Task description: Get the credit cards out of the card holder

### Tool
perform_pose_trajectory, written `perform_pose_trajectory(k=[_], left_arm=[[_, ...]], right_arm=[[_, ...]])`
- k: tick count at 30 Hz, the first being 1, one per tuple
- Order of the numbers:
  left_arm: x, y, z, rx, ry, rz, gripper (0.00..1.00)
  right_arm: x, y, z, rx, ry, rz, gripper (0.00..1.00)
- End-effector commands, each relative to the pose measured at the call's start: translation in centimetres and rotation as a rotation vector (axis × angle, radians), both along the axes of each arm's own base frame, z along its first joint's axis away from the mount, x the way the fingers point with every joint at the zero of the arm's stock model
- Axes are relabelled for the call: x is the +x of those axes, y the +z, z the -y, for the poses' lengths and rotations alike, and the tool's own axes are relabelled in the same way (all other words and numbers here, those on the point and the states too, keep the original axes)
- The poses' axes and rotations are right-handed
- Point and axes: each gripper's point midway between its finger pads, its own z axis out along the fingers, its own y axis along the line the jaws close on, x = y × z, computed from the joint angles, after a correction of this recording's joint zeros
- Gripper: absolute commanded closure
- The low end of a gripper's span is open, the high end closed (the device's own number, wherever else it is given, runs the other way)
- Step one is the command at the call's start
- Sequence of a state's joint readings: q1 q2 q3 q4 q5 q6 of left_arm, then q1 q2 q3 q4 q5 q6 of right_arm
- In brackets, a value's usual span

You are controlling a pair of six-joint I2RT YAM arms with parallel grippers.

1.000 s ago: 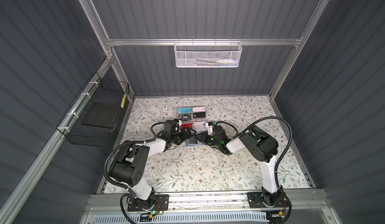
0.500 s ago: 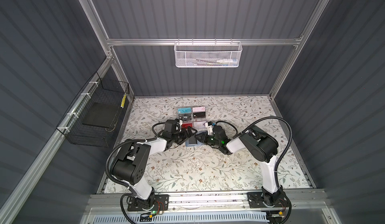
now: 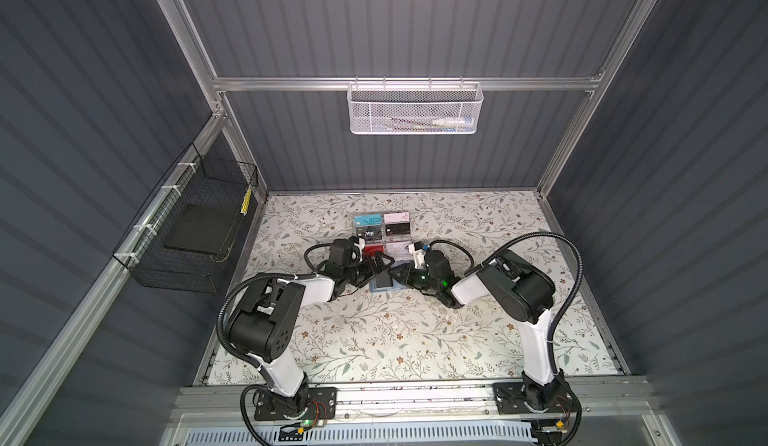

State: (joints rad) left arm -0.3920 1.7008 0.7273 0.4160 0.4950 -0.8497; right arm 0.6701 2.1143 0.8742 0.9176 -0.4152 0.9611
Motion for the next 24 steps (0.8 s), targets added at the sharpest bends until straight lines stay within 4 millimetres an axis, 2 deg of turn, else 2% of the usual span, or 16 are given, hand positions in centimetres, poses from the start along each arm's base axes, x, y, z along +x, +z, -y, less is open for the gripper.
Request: perform_pose_trajectory(k=[1,8,18,24], left_arm=[[-1.5,-2.5,-0.3,0.027,-0.009,-0.073,0.0],[-2.1,-2.6,-0.8,0.049,-0.012,-0.07,0.0],[-1.9,-0.9,-1.8,0.083,-0.015,-0.038,0.0],[-2.0,-1.7,-1.6,0.068,-0.021,-0.058,0.0]], right_arm=[[-1.2,-0.6,-0.5,0.007,0.049,-0.013,0.72],[-1.5,-1.4,-0.1,-0.029,0.044,-0.024,0.72],[-1.3,-1.8,-0.3,-0.028,0.046,-0.035,0.72],[-1.3,-1.8,-0.4,-0.031,0.049,-0.035,0.72]])
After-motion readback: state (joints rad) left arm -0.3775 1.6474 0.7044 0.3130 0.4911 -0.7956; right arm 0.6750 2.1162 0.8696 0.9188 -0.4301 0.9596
